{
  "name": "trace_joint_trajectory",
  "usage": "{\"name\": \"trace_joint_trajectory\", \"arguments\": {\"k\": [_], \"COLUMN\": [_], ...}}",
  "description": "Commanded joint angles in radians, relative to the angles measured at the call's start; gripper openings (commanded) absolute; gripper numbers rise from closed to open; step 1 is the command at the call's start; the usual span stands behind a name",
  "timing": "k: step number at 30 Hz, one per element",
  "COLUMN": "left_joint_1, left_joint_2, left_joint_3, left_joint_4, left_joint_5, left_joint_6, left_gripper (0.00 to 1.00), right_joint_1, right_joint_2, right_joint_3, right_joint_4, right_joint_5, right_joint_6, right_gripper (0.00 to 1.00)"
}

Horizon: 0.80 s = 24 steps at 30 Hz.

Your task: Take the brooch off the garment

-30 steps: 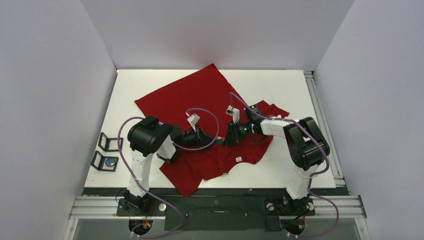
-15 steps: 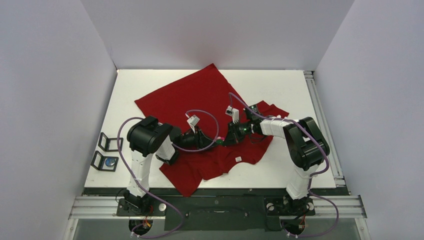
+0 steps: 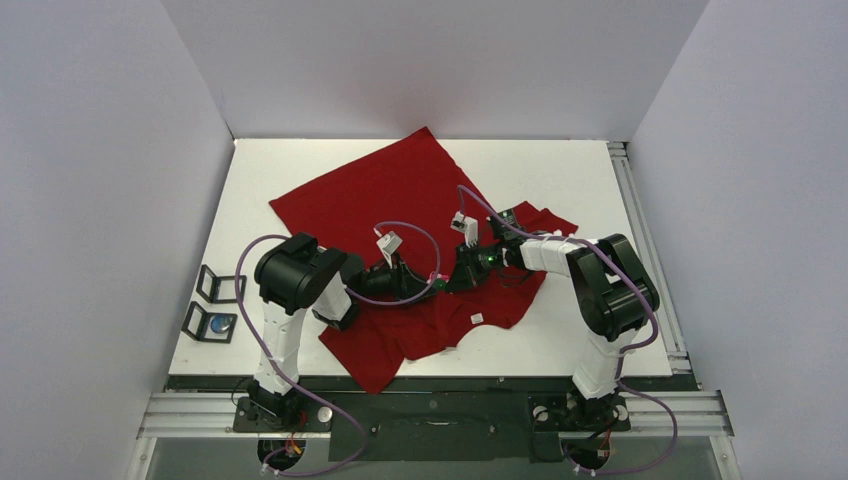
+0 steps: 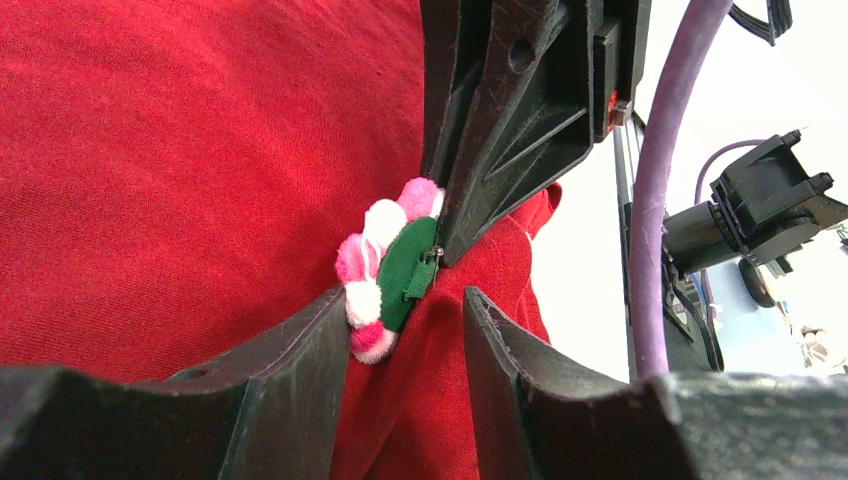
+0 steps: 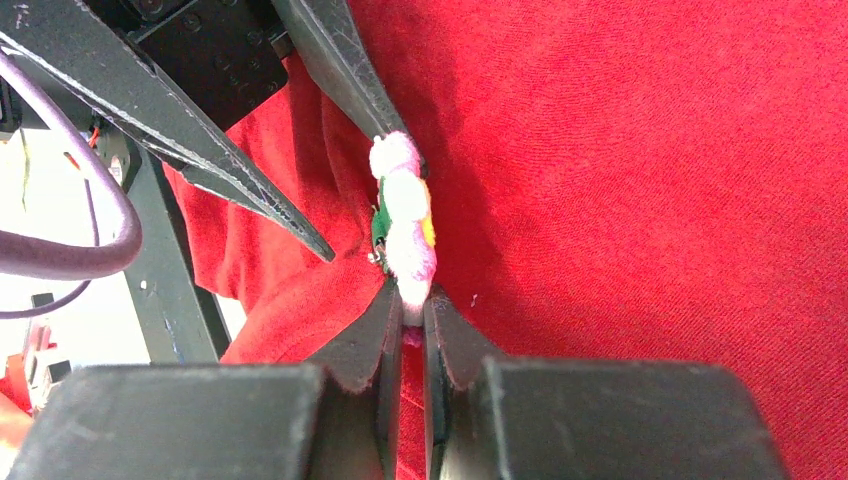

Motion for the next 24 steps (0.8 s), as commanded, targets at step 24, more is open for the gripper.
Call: {"name": "trace_joint_trajectory", "arguments": {"k": [24], "left_joint_1": [-0.031], "left_joint_2": [0.016], "left_joint_3": [0.024], "left_joint_4": [0.120], "left_joint_5": [-0.033], "left_joint_6": [0.015], "left_gripper": [0.25], "right_joint_1": [0.025], "right_joint_2": [-0.024], "right_joint_3": [0.019], "right_joint_4": [0.067], "right_joint_5": [-0.046], "right_joint_6": [0.025], "right_gripper": [0.00]}}
